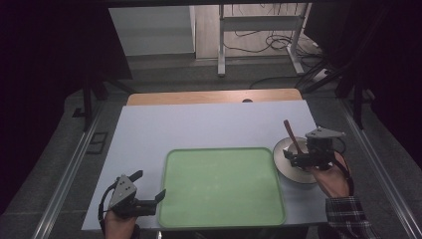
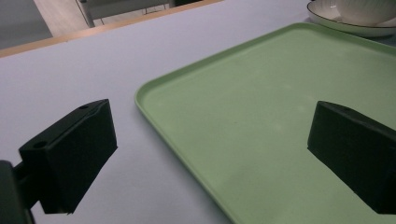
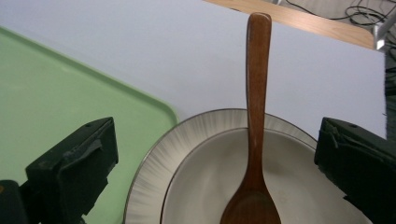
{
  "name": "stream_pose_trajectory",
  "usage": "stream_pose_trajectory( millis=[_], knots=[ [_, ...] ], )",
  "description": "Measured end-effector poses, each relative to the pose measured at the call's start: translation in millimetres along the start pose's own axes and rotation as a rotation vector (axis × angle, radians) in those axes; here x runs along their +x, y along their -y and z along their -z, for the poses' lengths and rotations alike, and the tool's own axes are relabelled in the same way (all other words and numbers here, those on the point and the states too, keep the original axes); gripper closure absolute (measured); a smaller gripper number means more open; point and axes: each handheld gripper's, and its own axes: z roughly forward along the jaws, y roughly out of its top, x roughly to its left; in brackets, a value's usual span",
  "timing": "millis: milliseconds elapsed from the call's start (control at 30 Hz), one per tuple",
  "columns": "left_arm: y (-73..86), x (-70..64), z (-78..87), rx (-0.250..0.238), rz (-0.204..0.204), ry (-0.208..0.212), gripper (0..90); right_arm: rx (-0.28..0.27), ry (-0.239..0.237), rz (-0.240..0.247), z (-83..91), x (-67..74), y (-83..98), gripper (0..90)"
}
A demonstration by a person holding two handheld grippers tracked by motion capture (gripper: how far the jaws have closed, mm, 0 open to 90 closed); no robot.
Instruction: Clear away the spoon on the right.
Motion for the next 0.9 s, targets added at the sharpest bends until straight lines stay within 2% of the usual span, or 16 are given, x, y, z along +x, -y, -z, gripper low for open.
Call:
stream_pose_trajectory(
  millis=[67,300,400,667,767,867,900],
  knots=[
    [0.0,0.0,0.0,0.000,0.000,0.000,1.2,-0.001,-0.017,0.000,-2.4,-1.1,-1.5,0.0],
    [0.0,0.1,0.1,-0.001,0.000,-0.001,1.3,0.012,-0.012,-0.010,-10.0,-3.4,-5.4,0.0],
    [0.0,-0.1,0.1,0.000,-0.001,0.000,1.3,0.034,-0.018,-0.028,-14.0,-4.9,-8.2,0.0],
    [0.0,0.0,0.1,-0.001,-0.001,0.000,1.3,0.050,0.014,-0.049,-19.9,-9.4,-19.3,14.2],
    [0.0,0.0,0.0,0.000,-0.001,0.001,1.3,0.064,0.031,-0.057,-23.3,-11.8,-25.9,23.3],
    [0.0,0.0,0.0,0.000,-0.001,0.001,1.4,0.070,0.033,-0.059,-25.5,-13.2,-29.3,27.6],
    [0.0,-0.1,-0.1,0.000,-0.002,0.000,1.4,0.067,0.036,-0.059,-27.2,-13.9,-32.9,33.3]
  ],
)
